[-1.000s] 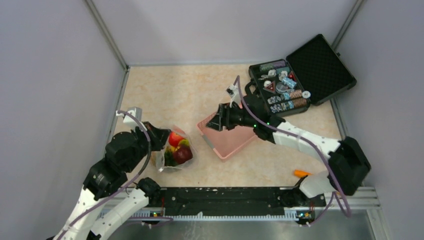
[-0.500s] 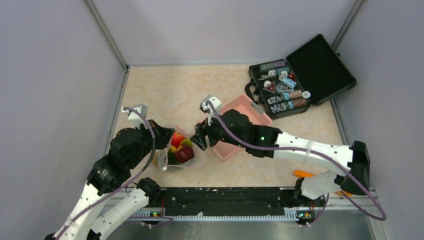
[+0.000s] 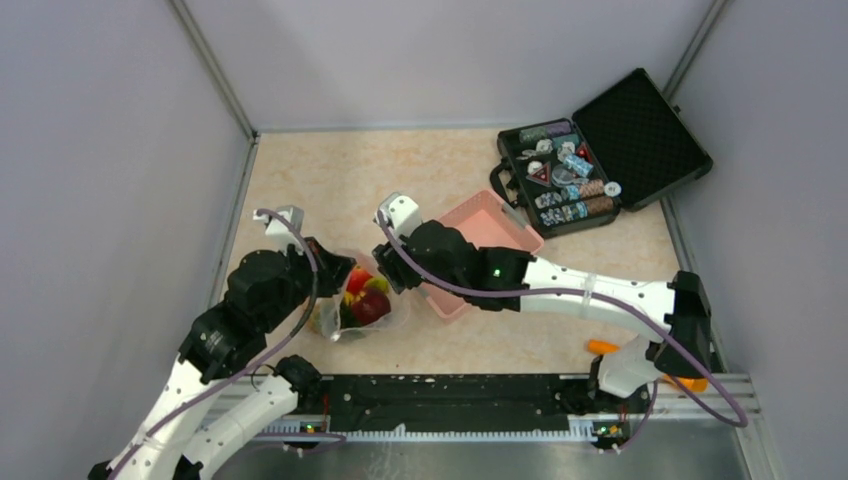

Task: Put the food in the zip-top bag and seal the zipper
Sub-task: Adjust the zipper food storage bag at the center of the board.

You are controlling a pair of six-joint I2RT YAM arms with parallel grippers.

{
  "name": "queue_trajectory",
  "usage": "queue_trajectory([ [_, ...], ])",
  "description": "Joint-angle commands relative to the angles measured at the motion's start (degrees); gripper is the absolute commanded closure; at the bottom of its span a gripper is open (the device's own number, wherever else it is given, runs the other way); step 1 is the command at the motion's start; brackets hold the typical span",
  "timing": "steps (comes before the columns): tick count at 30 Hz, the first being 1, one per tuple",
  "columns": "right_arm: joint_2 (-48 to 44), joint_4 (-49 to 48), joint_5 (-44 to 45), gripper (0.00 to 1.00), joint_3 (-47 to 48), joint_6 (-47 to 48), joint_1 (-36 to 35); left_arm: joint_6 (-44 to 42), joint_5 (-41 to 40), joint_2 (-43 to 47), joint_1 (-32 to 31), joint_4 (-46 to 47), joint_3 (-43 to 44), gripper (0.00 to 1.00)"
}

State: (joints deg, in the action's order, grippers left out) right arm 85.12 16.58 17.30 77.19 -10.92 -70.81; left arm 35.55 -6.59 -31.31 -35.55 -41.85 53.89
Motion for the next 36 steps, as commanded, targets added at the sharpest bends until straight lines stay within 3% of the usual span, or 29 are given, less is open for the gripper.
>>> queue_trajectory([
  [1,1.57,1.18,5.94,0.46,4.05,4.37,-2.24,-1.01,2.18,-1.25,0.17,4.61,1.44,1.00],
  [7,4.08,3.50,6.64,0.52,6.00,5.25,-2.51,-1.02,3.45,-1.59,0.20,5.28,0.99,1.00],
  [13,3.89,1.92,7.17,0.67,5.16,4.65,-2.58,-2.10,4.07,-1.33,0.19,5.19,1.22,1.00],
  [17,3.29,-1.17,5.11,0.68,4.22,2.23,-2.54,-3.24,9.71,-3.04,0.16,5.78,0.89,1.00],
  [21,3.42,-2.84,3.63,0.63,3.47,1.01,-2.58,-3.55,11.67,-4.22,0.22,5.72,1.23,1.00],
  [28,3.09,-1.69,5.10,0.70,2.55,-0.43,-2.58,-4.00,10.33,-2.66,0.14,5.88,1.05,1.00],
  [32,3.57,-0.49,6.26,0.76,2.70,-0.74,-2.58,-4.06,10.45,-1.65,0.22,5.83,0.80,1.00],
  [35,3.32,-0.18,7.87,0.85,2.63,-0.76,-2.58,-4.29,10.44,-1.09,0.18,5.48,0.78,1.00],
  [36,3.19,-0.22,8.69,0.94,2.68,-0.81,-2.54,-4.41,10.40,-0.84,0.15,5.39,0.79,1.00],
])
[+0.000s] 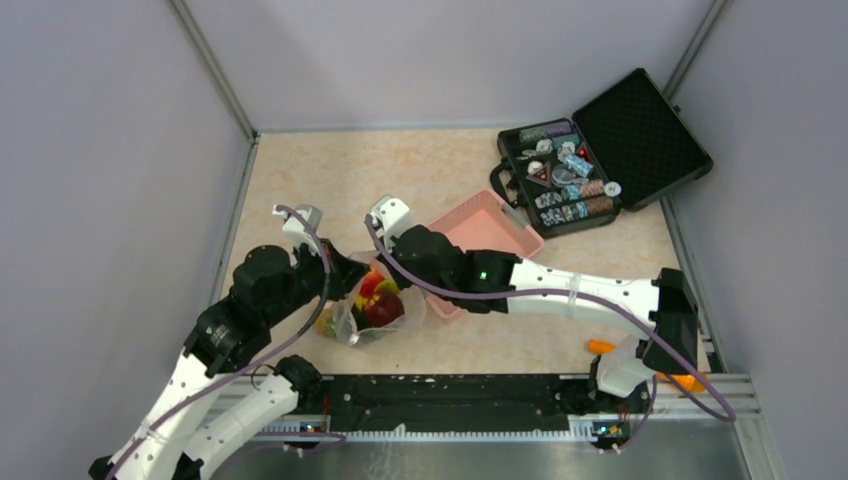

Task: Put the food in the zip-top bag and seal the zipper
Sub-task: Adjust the zipper food storage bag at the center of the board.

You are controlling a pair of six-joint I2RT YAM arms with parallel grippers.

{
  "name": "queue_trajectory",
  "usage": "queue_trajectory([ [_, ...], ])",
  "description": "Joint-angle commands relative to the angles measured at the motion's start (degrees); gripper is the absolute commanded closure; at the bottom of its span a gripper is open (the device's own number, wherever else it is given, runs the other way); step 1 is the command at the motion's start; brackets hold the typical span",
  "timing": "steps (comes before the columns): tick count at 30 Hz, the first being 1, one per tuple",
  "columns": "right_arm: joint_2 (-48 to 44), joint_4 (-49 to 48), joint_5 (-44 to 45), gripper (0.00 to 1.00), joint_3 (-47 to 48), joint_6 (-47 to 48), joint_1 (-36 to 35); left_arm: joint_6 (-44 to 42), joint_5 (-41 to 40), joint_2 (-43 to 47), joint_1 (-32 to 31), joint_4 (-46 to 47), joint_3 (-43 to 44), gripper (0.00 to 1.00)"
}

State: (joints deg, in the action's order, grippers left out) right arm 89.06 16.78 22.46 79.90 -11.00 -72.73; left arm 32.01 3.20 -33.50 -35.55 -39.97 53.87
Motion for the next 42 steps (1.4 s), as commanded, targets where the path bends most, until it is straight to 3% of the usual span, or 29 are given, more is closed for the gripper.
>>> queue_trajectory([
  [1,-0.99,-0.42,4.30,1.00,-0.08,-0.88,-0.65,-1.01,0.49,1.47,0.13,3.43,0.80,1.00],
  [3,-1.57,-1.06,5.09,1.00,-0.18,-1.05,-0.66,-1.43,0.50,1.81,0.19,3.51,0.75,0.84],
  [6,-2.42,-2.42,5.14,1.00,-0.86,-2.00,-0.59,-2.91,2.01,2.26,0.16,4.38,0.46,0.73],
  [9,-2.45,-2.76,5.37,1.00,-1.88,-2.90,0.37,-6.22,5.49,2.58,0.17,3.64,1.54,0.40],
  [13,-2.06,-0.90,-1.14,1.00,-4.02,-6.92,7.14,-10.49,7.96,4.54,0.21,2.32,1.67,0.20],
  [18,-2.34,-0.59,-13.97,1.00,-4.68,-10.13,15.68,-14.32,8.01,7.01,0.17,2.08,0.03,0.14],
  [23,0.24,3.54,-16.82,1.00,-1.14,-11.92,18.82,-18.34,13.68,10.47,0.15,11.96,-6.95,0.14],
  [29,-1.77,0.93,-20.43,1.00,-2.97,-13.74,20.28,-21.33,15.56,13.18,0.10,18.67,-12.56,0.19],
  [38,-2.52,-0.28,-22.27,1.00,-4.43,-14.30,22.39,-25.84,9.57,14.81,-0.18,24.27,-16.78,0.18],
  [42,-1.77,-0.16,-22.24,1.00,-3.99,-14.89,23.49,-28.91,5.66,13.93,-3.65,24.78,-16.37,0.17],
])
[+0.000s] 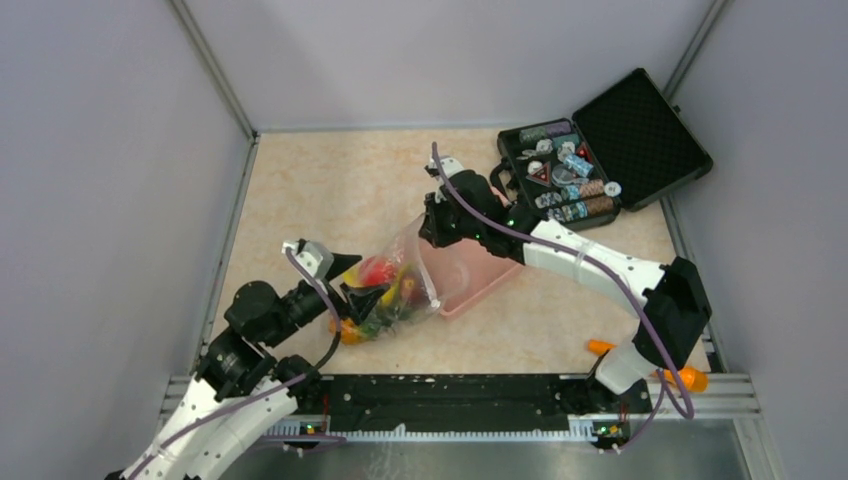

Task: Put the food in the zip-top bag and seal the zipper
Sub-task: Adjust the zipper food storage bag at the center of the board.

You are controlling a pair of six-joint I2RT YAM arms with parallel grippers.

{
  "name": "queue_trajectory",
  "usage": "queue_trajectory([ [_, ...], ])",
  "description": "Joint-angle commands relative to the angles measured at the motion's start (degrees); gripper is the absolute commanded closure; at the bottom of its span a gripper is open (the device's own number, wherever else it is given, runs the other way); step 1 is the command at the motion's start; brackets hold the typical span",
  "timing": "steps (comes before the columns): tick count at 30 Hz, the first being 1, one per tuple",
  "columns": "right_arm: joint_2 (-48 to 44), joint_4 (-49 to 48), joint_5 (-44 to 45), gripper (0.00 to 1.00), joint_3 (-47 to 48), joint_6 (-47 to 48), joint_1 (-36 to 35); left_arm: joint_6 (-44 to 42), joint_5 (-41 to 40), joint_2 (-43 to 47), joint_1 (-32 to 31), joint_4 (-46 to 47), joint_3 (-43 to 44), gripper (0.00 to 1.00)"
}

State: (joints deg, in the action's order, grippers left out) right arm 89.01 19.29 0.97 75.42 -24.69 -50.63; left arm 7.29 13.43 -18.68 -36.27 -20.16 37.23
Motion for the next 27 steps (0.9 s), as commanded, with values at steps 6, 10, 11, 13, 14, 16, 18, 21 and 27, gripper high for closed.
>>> queue_trajectory([
  [6,0.29,-3.72,-4.13,1.00,1.08,-2.18,4.32,-9.08,-20.42,-6.22,-20.64,7.43,0.06,0.18],
  [10,0.65,-4.21,-4.62,1.00,0.72,-2.44,5.05,-13.03,-36.65,-6.85,-34.33,9.17,-0.54,0.16],
  [11,0.71,-4.66,-4.84,1.00,0.32,-2.66,5.11,-13.34,-38.71,-7.38,-36.42,10.38,-1.00,0.17],
  [13,0.79,-5.22,-5.26,1.00,-0.07,-2.81,5.15,-14.09,-43.42,-10.59,-40.20,12.09,-1.77,0.17],
  [14,0.87,-5.30,-5.41,1.00,0.03,-2.89,5.19,-14.87,-46.41,-12.94,-42.72,13.13,-2.16,0.17],
  [16,0.77,-5.22,-5.46,1.00,0.10,-2.86,5.13,-16.83,-54.07,-17.51,-48.67,17.80,-2.55,0.16],
  [18,0.49,-5.26,-5.63,1.00,-0.06,-2.88,5.17,-17.77,-60.62,-19.52,-53.79,22.70,-2.29,0.16],
  [21,0.19,-6.13,-5.97,1.00,-0.53,-3.06,5.19,-19.33,-63.05,-20.97,-56.19,27.82,-2.85,0.19],
  [27,-0.58,-6.39,-7.57,1.00,-0.61,-3.35,5.18,-21.18,-71.92,-29.93,-58.91,30.13,-2.12,0.23],
])
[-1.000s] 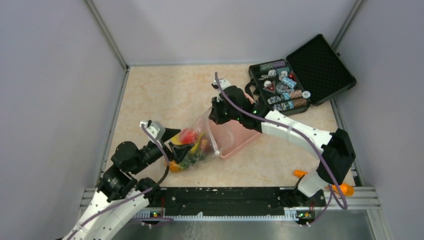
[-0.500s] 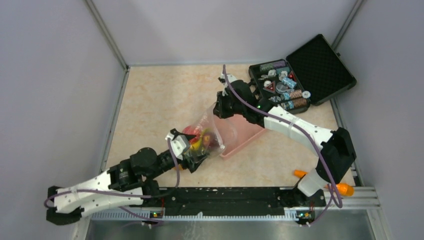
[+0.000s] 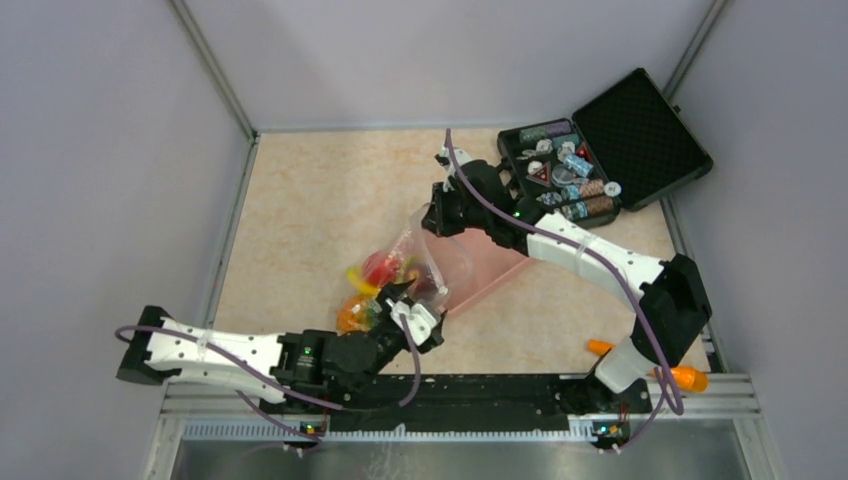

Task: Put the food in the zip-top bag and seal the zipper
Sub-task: Adjust the zipper food storage bag at the center of the board.

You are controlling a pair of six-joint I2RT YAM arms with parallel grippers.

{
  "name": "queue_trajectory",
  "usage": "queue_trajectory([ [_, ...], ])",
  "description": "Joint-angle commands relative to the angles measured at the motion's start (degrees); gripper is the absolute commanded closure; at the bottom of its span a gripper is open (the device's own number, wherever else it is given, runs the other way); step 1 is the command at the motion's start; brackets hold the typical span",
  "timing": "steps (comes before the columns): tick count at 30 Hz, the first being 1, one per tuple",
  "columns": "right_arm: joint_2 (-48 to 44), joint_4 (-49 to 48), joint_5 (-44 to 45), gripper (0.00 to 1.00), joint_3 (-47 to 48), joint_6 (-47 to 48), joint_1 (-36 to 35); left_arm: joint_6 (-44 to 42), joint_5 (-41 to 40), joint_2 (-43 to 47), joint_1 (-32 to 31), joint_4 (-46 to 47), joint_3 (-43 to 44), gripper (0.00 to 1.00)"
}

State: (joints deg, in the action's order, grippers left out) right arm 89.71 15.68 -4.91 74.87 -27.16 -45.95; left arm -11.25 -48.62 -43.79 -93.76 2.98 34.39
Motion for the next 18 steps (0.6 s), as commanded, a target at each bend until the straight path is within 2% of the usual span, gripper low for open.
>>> queue_trajectory([
  [1,-1.70,-3.13,-2.07,1.00,-0.36,-1.04,0.51,-3.70,-10.93,-6.99,-1.44,8.07,0.64,0.25],
  [5,-3.25,-4.32,-2.82,1.00,-1.55,-1.68,0.48,-4.57,-16.99,-12.81,-1.58,12.43,1.72,0.27],
  [10,-3.77,-3.85,-3.52,1.00,-1.48,-1.80,0.44,-5.98,-16.23,-10.35,-1.59,17.98,-1.39,0.33],
  [15,-4.80,-4.14,-4.67,1.00,-2.17,-2.18,0.45,-6.95,-20.05,-10.96,-1.49,16.97,-3.21,0.32],
  [18,-4.89,-3.17,-4.48,1.00,-1.47,-1.59,0.50,-6.07,-17.19,-11.74,-1.45,17.34,-3.63,0.29],
])
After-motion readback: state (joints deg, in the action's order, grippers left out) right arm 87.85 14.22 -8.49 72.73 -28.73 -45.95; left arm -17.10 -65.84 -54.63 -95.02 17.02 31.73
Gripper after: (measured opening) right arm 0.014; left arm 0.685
